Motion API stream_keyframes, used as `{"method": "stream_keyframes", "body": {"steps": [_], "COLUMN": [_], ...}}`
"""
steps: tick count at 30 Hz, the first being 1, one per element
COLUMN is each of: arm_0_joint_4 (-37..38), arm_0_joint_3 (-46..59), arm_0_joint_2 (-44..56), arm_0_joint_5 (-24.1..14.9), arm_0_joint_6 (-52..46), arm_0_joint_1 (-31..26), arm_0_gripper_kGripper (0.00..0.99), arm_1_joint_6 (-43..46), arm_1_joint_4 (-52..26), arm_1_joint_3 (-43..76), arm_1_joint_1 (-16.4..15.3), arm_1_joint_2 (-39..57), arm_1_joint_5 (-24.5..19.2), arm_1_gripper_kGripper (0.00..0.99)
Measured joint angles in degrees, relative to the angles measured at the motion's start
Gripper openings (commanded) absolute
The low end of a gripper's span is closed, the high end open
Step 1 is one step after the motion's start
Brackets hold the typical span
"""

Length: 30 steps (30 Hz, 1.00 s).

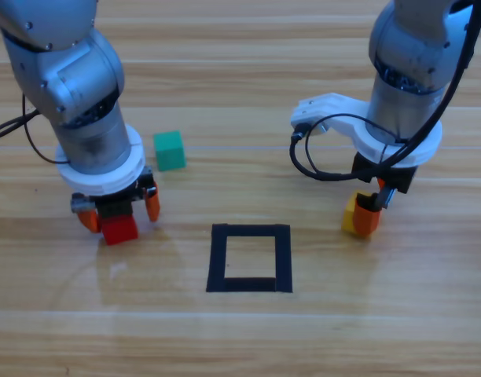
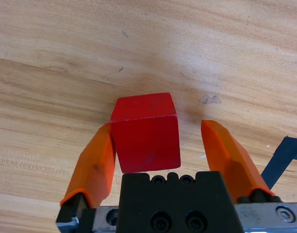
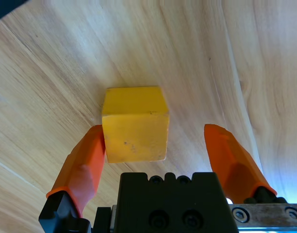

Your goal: Stack the blocks in the rectangular block: red at the bottom, yellow in the middle, green on top

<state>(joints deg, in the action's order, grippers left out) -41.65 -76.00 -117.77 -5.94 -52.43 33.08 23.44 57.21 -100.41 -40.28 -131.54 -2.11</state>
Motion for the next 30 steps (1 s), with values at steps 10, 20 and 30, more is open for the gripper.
{"method": "stream_keyframes", "body": {"steps": [10, 20, 30], "arm_0_joint_4": [-0.01, -1.28, -17.91], "arm_0_joint_3": [0.15, 0.23, -14.0], "arm_0_joint_2": [0.03, 1.88, 3.46], "arm_0_joint_5": [0.19, 0.54, 2.6], "arm_0_joint_6": [0.59, 13.75, 16.46], "arm_0_joint_1": [-0.02, -0.03, 4.05], "arm_0_gripper_kGripper": [0.247, 0.026, 0.0], "arm_1_joint_6": [0.2, -4.2, -18.73], "arm_1_joint_4": [1.36, 4.27, 7.47], "arm_1_joint_3": [-2.93, -4.67, -3.64], "arm_1_joint_1": [0.0, -0.08, 0.0], "arm_1_joint_2": [-2.86, -3.63, 4.66], "arm_1_joint_5": [1.25, 1.23, -2.62], "arm_1_gripper_kGripper": [0.687, 0.028, 0.028]}}
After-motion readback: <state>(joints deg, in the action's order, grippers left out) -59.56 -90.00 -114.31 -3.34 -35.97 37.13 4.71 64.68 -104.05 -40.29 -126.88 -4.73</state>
